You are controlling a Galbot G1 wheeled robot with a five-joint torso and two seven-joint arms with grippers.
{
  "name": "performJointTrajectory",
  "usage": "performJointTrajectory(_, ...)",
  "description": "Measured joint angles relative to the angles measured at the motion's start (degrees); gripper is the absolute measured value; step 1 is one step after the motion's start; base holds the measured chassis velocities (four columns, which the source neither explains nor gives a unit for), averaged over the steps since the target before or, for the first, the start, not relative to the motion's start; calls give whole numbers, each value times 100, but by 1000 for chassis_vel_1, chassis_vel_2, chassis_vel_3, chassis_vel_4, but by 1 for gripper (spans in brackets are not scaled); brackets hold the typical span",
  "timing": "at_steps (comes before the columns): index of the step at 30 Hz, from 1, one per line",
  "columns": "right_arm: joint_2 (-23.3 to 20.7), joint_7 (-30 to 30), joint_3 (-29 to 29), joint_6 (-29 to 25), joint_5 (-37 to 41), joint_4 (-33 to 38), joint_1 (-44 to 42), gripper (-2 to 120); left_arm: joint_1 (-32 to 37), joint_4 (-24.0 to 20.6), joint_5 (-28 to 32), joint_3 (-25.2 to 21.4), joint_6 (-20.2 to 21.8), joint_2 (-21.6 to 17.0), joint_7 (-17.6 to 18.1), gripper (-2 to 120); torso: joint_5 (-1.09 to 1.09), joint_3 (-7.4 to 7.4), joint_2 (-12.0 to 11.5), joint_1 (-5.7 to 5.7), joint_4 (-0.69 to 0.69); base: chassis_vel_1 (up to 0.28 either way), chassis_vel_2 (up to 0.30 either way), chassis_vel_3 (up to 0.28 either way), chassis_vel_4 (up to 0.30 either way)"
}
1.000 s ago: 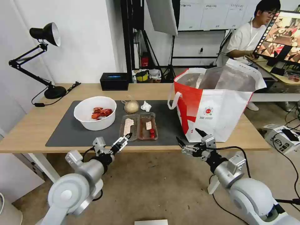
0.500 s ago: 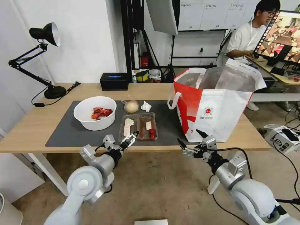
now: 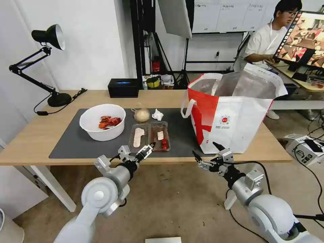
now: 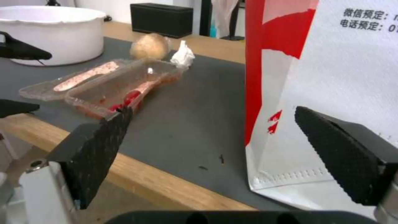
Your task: Pick up the trash from the table and place it into the takeout bag.
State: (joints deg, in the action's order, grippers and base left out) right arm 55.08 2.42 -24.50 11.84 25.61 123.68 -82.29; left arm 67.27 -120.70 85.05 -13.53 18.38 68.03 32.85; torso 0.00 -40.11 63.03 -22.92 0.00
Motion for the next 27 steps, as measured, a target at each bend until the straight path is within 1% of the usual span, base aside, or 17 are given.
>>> performJointTrajectory(9, 76, 3, -26, -8, -91, 6, -86, 100, -89, 135, -48, 67, -8, 98, 17, 100, 0, 0, 0, 0, 0, 0, 0, 0, 0)
performJointTrajectory(24, 135, 3, -40, -12, -145, 43, -142, 100, -124, 203, -4, 17, -69, 125, 22, 100, 0, 0, 0, 0, 0, 0, 0, 0, 0)
performJointTrajectory(27, 145, 4, -28, -13, -154, 26, -137, 100, -124, 241, 1, 35, -93, 199, 25, 100, 0, 0, 0, 0, 0, 0, 0, 0, 0)
